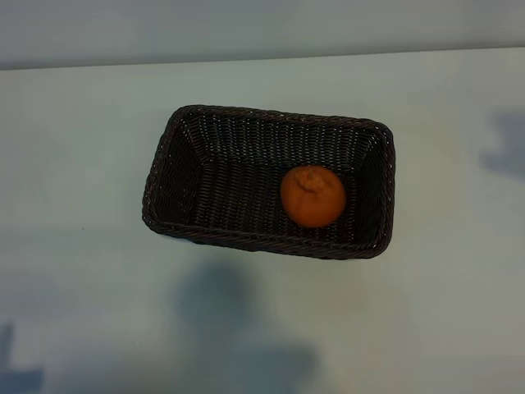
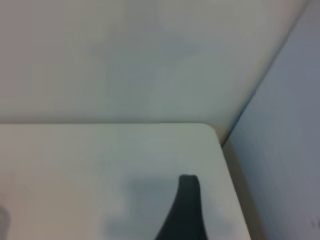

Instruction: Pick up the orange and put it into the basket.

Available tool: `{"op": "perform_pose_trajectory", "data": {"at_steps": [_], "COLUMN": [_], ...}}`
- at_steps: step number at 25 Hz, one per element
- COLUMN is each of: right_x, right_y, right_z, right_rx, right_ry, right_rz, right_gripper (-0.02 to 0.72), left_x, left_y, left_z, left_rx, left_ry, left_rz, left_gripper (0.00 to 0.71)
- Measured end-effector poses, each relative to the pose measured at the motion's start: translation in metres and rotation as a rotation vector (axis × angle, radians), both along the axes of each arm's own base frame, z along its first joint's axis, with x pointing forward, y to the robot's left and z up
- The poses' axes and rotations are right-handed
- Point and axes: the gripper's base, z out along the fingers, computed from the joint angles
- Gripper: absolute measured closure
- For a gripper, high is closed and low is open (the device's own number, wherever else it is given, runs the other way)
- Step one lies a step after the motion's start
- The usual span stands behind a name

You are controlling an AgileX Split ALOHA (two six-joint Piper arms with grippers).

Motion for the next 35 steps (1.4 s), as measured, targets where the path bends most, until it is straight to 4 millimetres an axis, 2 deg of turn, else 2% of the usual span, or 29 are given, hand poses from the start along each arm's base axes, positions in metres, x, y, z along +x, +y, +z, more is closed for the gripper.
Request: {"op": "perform_pose_trajectory", "data": {"at_steps": [8,18,27,30,35], "right_x": [-0.051,-0.098,-0.142,-0.153,-0.158], "right_y": [0.004,0.013,0.023,0.028,0.03], "right_z": [0.001,-0.008,-0.014,-0.022,-0.052], "right_rx": [0.006,0.041,0.079,0.098,0.121], "right_ry": [0.018,0.073,0.01,-0.012,0.037], "right_rz": [-0.032,-0.008,0.027,0.053,0.077], "right_gripper": [0.101,0.102,0.103,0.104,0.104], "left_x": [0.0,0.0,0.0,0.0,0.0], "left_y": [0.0,0.0,0.0,0.0,0.0], "left_z": [0.0,0.0,0.0,0.0,0.0], "left_rx": [0.0,0.0,0.0,0.0,0.0], "left_ry": [0.0,0.0,0.0,0.0,0.0], "left_rz": [0.0,0.0,0.0,0.0,0.0], "left_gripper": [0.229,0.229,0.229,0.229,0.229]}}
